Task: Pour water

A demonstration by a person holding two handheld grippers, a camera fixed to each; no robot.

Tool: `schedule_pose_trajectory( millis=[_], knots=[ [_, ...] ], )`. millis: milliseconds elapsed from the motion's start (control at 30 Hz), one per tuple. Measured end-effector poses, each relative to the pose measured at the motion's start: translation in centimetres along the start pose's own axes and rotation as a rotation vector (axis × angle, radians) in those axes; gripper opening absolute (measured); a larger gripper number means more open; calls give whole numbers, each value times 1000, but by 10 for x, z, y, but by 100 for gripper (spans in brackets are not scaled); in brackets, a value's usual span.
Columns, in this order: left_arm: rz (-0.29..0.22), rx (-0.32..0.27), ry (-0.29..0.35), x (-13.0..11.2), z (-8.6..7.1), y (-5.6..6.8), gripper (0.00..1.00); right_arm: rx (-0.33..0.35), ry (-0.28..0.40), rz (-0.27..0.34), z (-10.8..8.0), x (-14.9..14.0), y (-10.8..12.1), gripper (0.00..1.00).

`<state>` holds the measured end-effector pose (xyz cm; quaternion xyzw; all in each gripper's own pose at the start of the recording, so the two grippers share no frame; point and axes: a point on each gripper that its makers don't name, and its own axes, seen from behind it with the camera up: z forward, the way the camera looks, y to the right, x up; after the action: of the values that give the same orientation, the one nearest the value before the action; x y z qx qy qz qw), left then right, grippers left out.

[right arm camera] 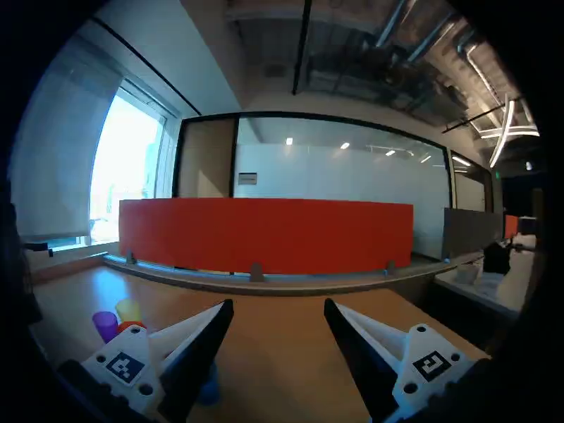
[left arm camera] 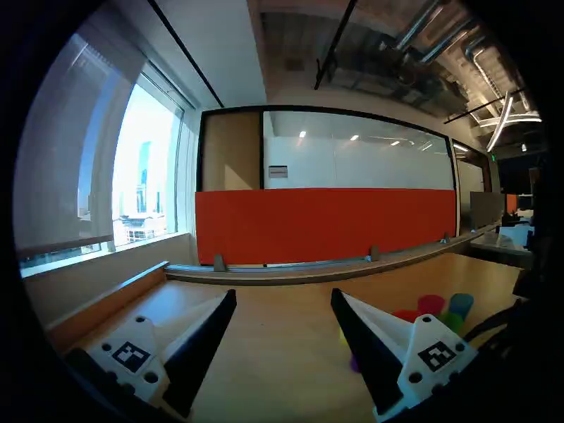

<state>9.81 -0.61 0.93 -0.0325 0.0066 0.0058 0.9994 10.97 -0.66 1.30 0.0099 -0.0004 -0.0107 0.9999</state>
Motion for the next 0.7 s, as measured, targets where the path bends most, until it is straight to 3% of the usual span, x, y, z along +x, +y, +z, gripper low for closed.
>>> schedule_pose_trajectory(
  millis=[367,700],
  knots=[
    [-21,-34,-13,47,11,3,100,0,-15,14,2,42,7,100],
    [-9,-126,-51,54,14,20,100,81,-35,5,6,47,-4,100]
  ],
)
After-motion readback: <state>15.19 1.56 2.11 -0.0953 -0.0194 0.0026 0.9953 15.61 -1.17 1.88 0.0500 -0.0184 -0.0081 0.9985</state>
